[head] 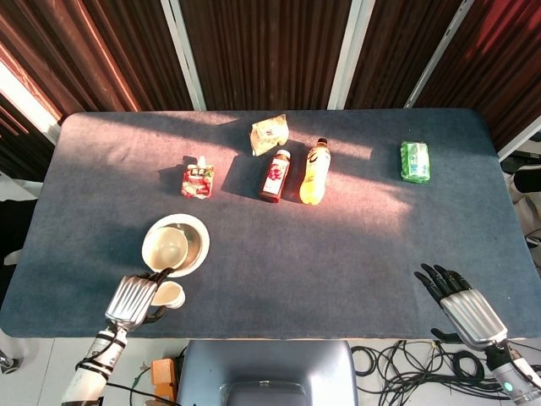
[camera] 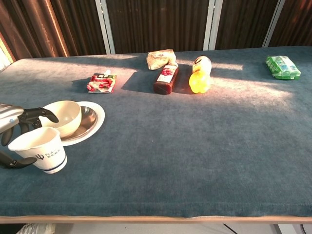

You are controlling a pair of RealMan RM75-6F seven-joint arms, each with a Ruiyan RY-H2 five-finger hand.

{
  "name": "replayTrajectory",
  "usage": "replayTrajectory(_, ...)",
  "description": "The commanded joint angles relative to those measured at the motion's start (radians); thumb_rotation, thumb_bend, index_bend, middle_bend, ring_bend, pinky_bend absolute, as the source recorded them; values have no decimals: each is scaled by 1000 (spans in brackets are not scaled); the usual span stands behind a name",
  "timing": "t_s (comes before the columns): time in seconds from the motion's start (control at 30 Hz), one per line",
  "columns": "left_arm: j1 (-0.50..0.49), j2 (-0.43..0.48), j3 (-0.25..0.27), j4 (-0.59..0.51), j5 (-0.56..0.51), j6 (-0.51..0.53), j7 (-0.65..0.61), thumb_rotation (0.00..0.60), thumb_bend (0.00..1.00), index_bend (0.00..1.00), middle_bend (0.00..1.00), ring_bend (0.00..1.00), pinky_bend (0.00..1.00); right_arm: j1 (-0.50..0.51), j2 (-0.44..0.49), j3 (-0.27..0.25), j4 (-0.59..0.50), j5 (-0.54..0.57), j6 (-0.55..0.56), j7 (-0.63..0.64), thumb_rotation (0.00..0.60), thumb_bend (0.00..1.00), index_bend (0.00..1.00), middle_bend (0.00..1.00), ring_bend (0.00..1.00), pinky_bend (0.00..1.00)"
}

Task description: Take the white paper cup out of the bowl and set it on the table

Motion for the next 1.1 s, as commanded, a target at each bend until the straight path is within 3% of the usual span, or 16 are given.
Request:
replayTrajectory(0.03,0,-11,-2,7,-16,-3,18,600,267,231,453,460,608,0,0,0,0,0,0,0,600,0,0,0,0,137)
replayTrajectory(0.17,3,-6,0,3,-27,-4,28,600,268,162,384,417,602,0,-1,0,0,2,-3,-5,600,0,0,0,0,137)
replayTrajectory(0.3,6,5,3,-7,-22,-3,21,600,272,15,191,252,523,1,-2,0,-2,4,-6,-10,600,0,0,0,0,137)
replayTrajectory(0.47,11,27,8,-24,-3,-3,-5,600,272,0,10,84,389,1,-2,0,-3,6,-8,-11,600,0,0,0,0,137)
replayTrajectory(0.77,36,122,32,-83,20,21,-10,600,250,0,0,12,320,2,0,1,-6,9,-10,-9,600,0,0,0,0,137)
replayTrajectory(0.97,99,267,55,-189,-14,133,81,600,247,0,0,33,299,2,-3,4,-7,14,-11,-13,600,0,0,0,0,137)
replayTrajectory(1.1,169,313,63,-152,62,237,-28,600,243,0,0,31,245,0,-8,8,-10,24,-10,-22,600,0,0,0,0,137)
